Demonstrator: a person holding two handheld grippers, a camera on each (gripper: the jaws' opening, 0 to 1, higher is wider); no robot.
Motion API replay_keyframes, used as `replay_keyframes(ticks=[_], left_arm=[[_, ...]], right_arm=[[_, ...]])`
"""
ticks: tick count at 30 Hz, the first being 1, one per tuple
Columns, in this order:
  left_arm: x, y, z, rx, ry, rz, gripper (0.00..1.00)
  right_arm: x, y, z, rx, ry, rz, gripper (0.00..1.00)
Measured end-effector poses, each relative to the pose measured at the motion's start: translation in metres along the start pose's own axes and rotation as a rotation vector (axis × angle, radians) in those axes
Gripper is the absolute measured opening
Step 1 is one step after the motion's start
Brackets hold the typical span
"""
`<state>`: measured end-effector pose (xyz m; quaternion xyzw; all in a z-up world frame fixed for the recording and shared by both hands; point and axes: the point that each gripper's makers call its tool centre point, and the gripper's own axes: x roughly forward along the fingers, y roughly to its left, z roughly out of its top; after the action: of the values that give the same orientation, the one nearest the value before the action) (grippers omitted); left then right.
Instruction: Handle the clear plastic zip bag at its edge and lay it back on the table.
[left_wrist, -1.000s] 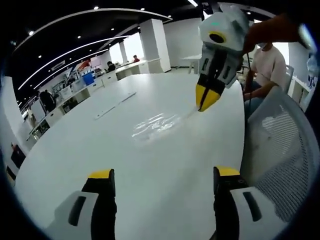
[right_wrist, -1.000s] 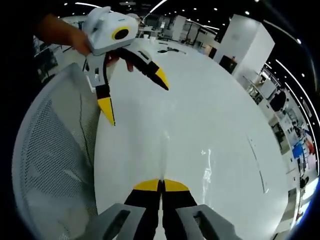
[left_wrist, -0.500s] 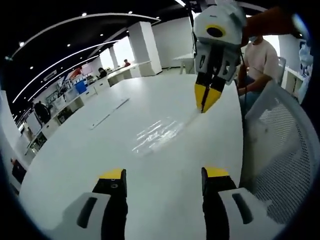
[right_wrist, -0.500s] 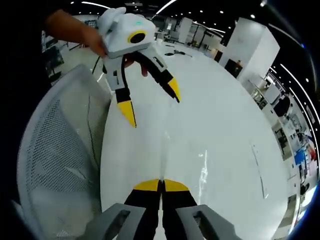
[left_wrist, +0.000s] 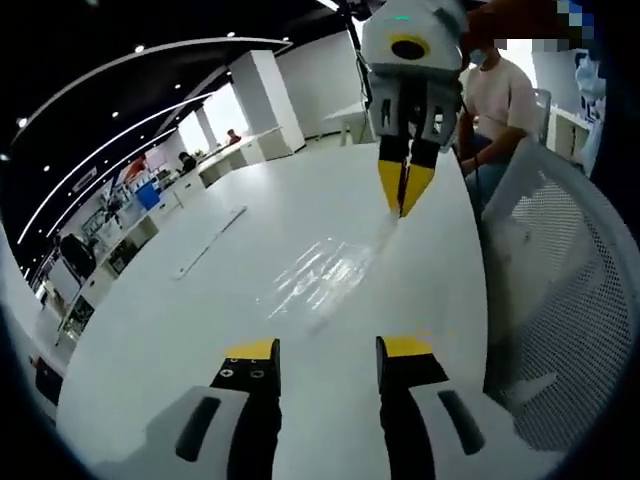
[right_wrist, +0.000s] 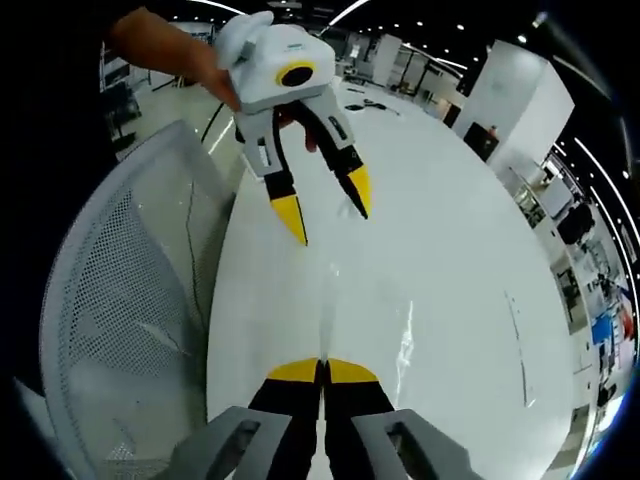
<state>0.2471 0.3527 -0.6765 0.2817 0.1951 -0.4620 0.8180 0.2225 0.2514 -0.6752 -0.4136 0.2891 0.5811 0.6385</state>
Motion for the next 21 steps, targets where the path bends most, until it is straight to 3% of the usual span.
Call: replay_keyframes(ticks=[6, 12, 21], left_arm=[[0.001, -0.003, 0.001, 0.031, 0.004, -0.029, 0.15], [0.003, -0.006, 0.000, 0.064, 0.011, -0.053, 0.04], [0.001, -0.014, 0.003, 0.049, 0.009, -0.089, 0.00]], right_arm=[[0.000, 0.003, -0.001, -0.019, 0.013, 0.009, 0.00], [-0.003, 0.000, -0.003, -0.011, 0.012, 0.003, 0.00], [-0.010, -0.008, -0.004, 0.023, 0.003, -0.018, 0.00]])
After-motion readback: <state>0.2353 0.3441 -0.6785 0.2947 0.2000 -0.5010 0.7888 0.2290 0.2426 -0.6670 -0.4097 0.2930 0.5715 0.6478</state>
